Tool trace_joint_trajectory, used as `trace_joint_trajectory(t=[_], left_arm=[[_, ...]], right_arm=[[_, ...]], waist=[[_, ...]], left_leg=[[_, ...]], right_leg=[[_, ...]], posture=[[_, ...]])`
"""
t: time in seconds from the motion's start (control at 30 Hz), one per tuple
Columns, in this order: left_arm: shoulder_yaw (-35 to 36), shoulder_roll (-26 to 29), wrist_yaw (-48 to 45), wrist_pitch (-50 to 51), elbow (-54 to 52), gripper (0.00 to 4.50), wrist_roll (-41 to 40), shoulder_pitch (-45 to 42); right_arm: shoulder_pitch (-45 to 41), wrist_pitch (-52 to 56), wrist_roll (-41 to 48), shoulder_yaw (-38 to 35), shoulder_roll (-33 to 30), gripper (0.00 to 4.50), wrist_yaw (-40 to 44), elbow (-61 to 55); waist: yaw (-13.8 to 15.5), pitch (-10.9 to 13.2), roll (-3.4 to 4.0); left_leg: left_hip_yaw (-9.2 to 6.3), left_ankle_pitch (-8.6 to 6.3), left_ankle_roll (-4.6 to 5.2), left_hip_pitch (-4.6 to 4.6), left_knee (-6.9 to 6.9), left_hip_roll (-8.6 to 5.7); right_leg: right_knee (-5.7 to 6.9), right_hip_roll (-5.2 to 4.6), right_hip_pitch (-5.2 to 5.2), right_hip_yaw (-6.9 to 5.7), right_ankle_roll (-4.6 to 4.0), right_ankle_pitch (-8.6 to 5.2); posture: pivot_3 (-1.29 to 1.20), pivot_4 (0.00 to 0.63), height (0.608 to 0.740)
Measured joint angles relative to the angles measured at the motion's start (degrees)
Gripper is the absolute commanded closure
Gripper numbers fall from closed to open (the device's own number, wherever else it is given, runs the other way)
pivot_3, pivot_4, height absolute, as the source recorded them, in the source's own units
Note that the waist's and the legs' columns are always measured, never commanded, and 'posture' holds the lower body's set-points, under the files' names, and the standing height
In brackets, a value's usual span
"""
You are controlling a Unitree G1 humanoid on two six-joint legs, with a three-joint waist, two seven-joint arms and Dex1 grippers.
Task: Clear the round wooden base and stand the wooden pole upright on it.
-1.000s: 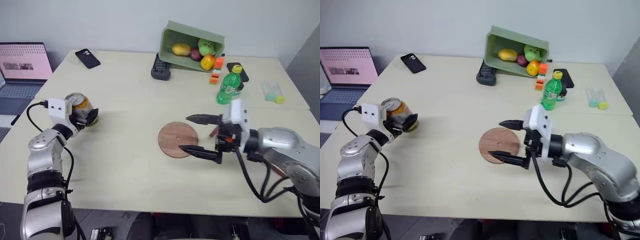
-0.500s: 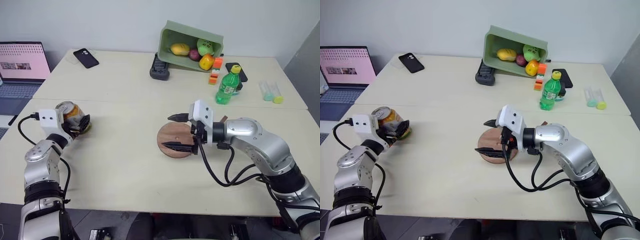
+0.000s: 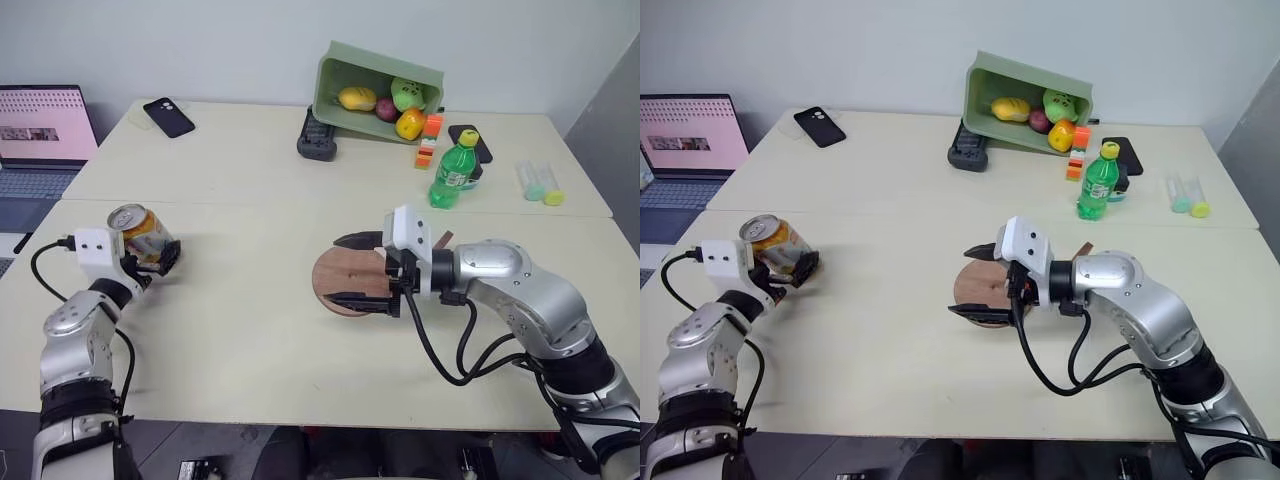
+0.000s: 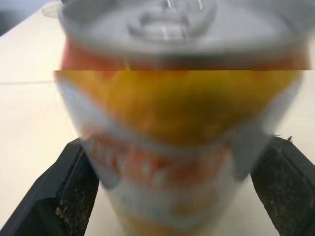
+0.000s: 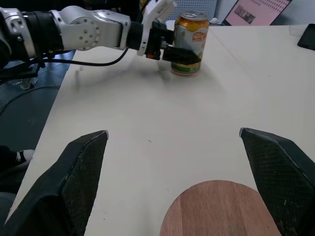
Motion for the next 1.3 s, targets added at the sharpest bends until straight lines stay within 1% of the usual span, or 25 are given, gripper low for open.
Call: trace_joint_trajectory(t=[0.2,0.3,0.37,0.43,0.5,0.53,0.57,0.63,0.7,0.77,0.83,0.87,0.97,1.0,1.07,1.1,1.23,1.3], left_arm=[[1.98,1.38,1.05,0.67,-5.33,0.04,0.32,8.55],[3.97,2.36,0.76,2.02,-12.31,0.04,0.30,17.55],[4.85,2.34,0.02,3.46,-19.00,0.04,0.06,24.01],[4.45,2.35,-2.39,4.15,-28.36,0.04,-0.32,30.25],[1.79,3.14,-5.46,5.34,-39.93,0.04,-1.52,34.66],[0.29,3.72,-6.70,5.97,-43.73,0.04,-2.28,35.04],[-1.45,4.97,-8.15,7.42,-47.88,0.04,-3.59,34.67],[-3.89,6.60,-9.97,9.83,-51.08,0.04,-5.60,31.12],[-7.93,9.35,-12.81,12.90,-51.75,0.04,-7.62,22.90],[-12.20,10.85,-15.62,15.11,-51.51,0.04,-8.61,16.46],[-15.69,11.65,-18.05,16.42,-51.26,0.04,-8.92,12.83],[-18.95,12.33,-20.09,17.31,-50.80,0.04,-8.94,10.02],[-22.25,12.67,-22.66,18.04,-50.46,0.04,-8.88,7.71],[-23.43,12.63,-23.17,18.10,-49.97,0.04,-8.48,6.51],[-28.01,11.32,-24.13,18.04,-48.13,0.04,-6.25,0.48],[-29.39,10.85,-24.29,17.83,-48.13,0.04,-5.64,-1.22],[-32.90,9.50,-24.81,18.30,-47.88,0.04,-4.24,-4.51],[-33.75,8.77,-24.85,18.50,-48.03,0.04,-3.99,-5.63]], right_arm=[[2.64,-1.22,-1.46,-1.20,-1.61,0.00,0.39,-0.32],[6.63,-1.79,-2.03,-3.74,-4.16,0.00,0.16,-0.65],[9.28,-1.76,-2.24,-5.99,-5.77,0.00,-0.32,-1.68],[11.74,-1.53,-2.08,-9.21,-7.62,0.00,-1.12,-4.10],[14.67,0.73,-0.48,-15.12,-9.05,0.00,-3.18,-7.95],[15.46,1.87,0.50,-17.67,-9.39,0.00,-4.21,-9.26],[16.81,3.54,1.93,-21.12,-9.79,0.00,-5.42,-11.11],[19.13,5.92,3.79,-25.77,-10.83,0.00,-6.88,-13.74],[23.85,9.95,5.28,-29.73,-13.98,0.00,-7.86,-16.18],[28.09,12.18,5.19,-31.75,-17.26,0.00,-7.95,-17.10],[30.28,13.67,5.18,-32.72,-18.87,0.00,-7.69,-16.94],[30.83,14.96,5.19,-32.90,-19.83,0.00,-7.98,-16.46],[30.87,15.79,5.12,-32.96,-20.81,0.00,-8.34,-15.49],[30.20,15.78,4.44,-32.17,-21.29,0.00,-8.50,-14.74],[25.90,15.40,0.82,-26.87,-23.85,0.00,-8.86,-10.65],[24.77,15.05,-0.44,-25.52,-24.37,0.00,-8.91,-9.42],[14.72,18.74,-3.48,-14.81,-25.30,0.00,-7.88,-2.40],[10.41,21.05,-4.20,-11.37,-25.13,0.00,-7.08,2.02]], waist=[[0.03,-0.01,-0.01],[0.06,-0.01,0.00],[0.14,0.00,0.00],[0.52,0.00,0.01],[1.39,-0.01,0.03],[1.72,-0.02,0.05],[1.98,-0.02,0.05],[2.13,-0.01,0.14],[2.31,0.02,0.24],[1.81,0.02,0.27],[1.08,0.03,0.28],[0.57,0.03,0.28],[-0.31,0.04,0.30],[-0.31,0.04,0.30],[-0.01,0.09,0.33],[0.04,0.09,0.32],[0.08,0.10,0.33],[0.08,0.12,0.34]], left_leg=[[-0.01,-0.11,0.18,0.01,0.00,-0.01],[0.07,-0.14,0.19,0.01,-0.07,-0.02],[0.06,-0.15,0.20,-0.01,-0.07,0.01],[0.05,-0.15,0.19,0.00,-0.07,-0.01],[0.04,-0.15,0.19,0.07,-0.05,-0.07],[0.07,-0.15,0.19,0.12,-0.05,-0.08],[0.04,-0.15,0.19,0.15,-0.05,-0.08],[0.14,-0.15,0.20,0.49,-0.10,-0.06],[0.20,-0.16,0.21,0.66,-0.11,-0.06],[0.36,-0.17,0.23,0.73,-0.13,-0.06],[0.48,-0.21,0.30,0.77,-0.17,0.00],[0.48,-0.21,0.31,0.77,-0.18,-0.01],[0.50,-0.23,0.34,0.79,-0.21,0.08],[0.47,-0.23,0.34,0.80,-0.20,0.07],[0.51,-0.20,0.34,0.77,-0.13,-0.02],[0.54,-0.20,0.34,0.78,-0.13,-0.01],[0.46,-0.21,0.34,0.66,-0.12,0.01],[0.47,-0.21,0.34,0.54,-0.14,0.00]], right_leg=[[-0.01,-0.02,0.02,0.01,0.00,0.00],[-0.09,-0.07,0.02,0.10,0.00,0.00],[-0.10,-0.08,0.02,0.10,0.00,0.00],[-0.10,-0.10,0.08,0.09,0.00,0.00],[-0.13,-0.16,0.21,0.08,-0.01,0.00],[-0.10,-0.16,0.27,0.10,-0.01,0.01],[-0.10,-0.14,0.31,0.05,-0.02,0.01],[-0.09,-0.04,0.55,0.12,-0.03,0.02],[-0.15,0.19,0.79,-0.03,-0.04,0.00],[-0.16,0.25,0.79,0.07,-0.04,0.00],[-0.16,0.27,0.72,0.21,-0.03,0.00],[-0.17,0.27,0.71,0.20,-0.03,0.00],[-0.16,0.27,0.67,0.24,-0.03,0.00],[-0.15,0.28,0.68,0.21,-0.03,0.00],[-0.09,0.39,0.70,0.15,-0.04,0.01],[-0.10,0.39,0.72,0.17,-0.04,0.01],[-0.20,0.36,0.63,0.20,-0.03,0.00],[-0.25,0.32,0.50,0.21,-0.03,0.00]], posture=[[0.00,0.150,0.740],[0.00,0.150,0.740],[0.00,0.150,0.740],[0.00,0.150,0.740],[0.00,0.150,0.740],[0.00,0.150,0.740],[0.00,0.150,0.740],[0.00,0.150,0.740],[0.00,0.150,0.740],[0.00,0.150,0.740],[0.00,0.150,0.740],[0.00,0.150,0.740],[0.00,0.150,0.740],[0.00,0.150,0.740],[0.00,0.150,0.740],[0.00,0.150,0.740],[0.00,0.150,0.740],[0.00,0.150,0.740]])
